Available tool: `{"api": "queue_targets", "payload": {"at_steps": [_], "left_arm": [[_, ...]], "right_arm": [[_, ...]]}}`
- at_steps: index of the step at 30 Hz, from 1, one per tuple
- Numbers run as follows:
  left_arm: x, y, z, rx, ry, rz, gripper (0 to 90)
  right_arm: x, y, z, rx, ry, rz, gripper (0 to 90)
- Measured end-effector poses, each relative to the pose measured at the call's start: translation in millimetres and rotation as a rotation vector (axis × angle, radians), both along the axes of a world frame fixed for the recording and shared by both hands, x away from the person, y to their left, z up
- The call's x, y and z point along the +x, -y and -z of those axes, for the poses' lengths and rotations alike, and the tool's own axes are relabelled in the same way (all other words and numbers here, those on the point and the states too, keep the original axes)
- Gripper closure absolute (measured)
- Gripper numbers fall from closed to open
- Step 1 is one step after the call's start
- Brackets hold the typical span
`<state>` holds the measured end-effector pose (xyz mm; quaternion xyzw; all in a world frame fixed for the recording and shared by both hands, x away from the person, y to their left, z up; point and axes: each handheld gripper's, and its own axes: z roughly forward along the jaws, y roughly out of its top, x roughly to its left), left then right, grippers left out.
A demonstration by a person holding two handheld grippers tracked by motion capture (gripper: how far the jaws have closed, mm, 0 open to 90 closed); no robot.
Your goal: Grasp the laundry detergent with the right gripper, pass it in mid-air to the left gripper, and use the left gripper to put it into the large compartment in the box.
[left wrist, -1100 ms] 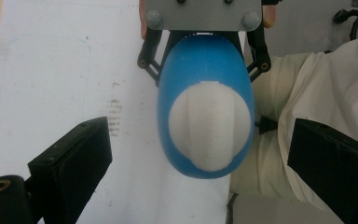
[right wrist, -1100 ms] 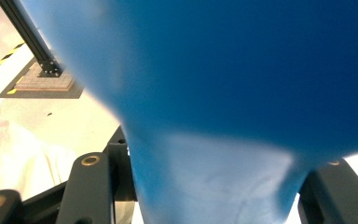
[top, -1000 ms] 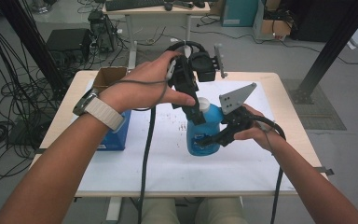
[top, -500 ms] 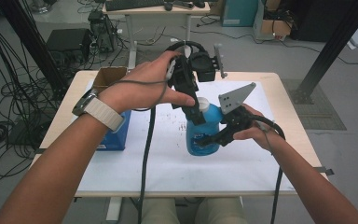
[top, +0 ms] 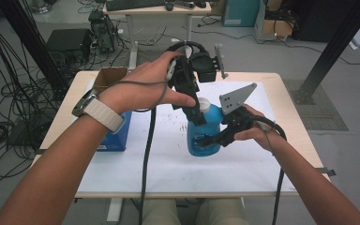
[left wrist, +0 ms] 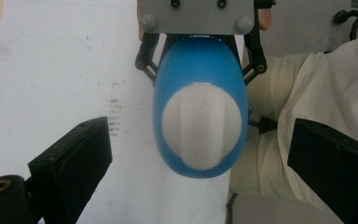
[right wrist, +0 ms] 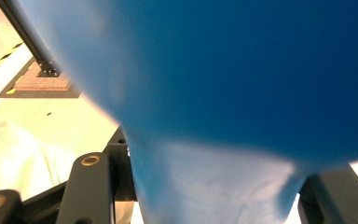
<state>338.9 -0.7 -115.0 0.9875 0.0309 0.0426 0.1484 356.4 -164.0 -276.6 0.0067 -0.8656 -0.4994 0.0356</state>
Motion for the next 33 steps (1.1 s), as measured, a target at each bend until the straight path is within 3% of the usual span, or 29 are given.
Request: {"api": "queue_targets", "payload": {"at_steps": [33], "left_arm": [[-0.1, -0.6, -0.2, -0.001, -0.008, 0.007, 6.9]], "right_arm": [[1.8, -0.7, 1.1, -0.007, 0.001, 0.001, 42.6]]}}
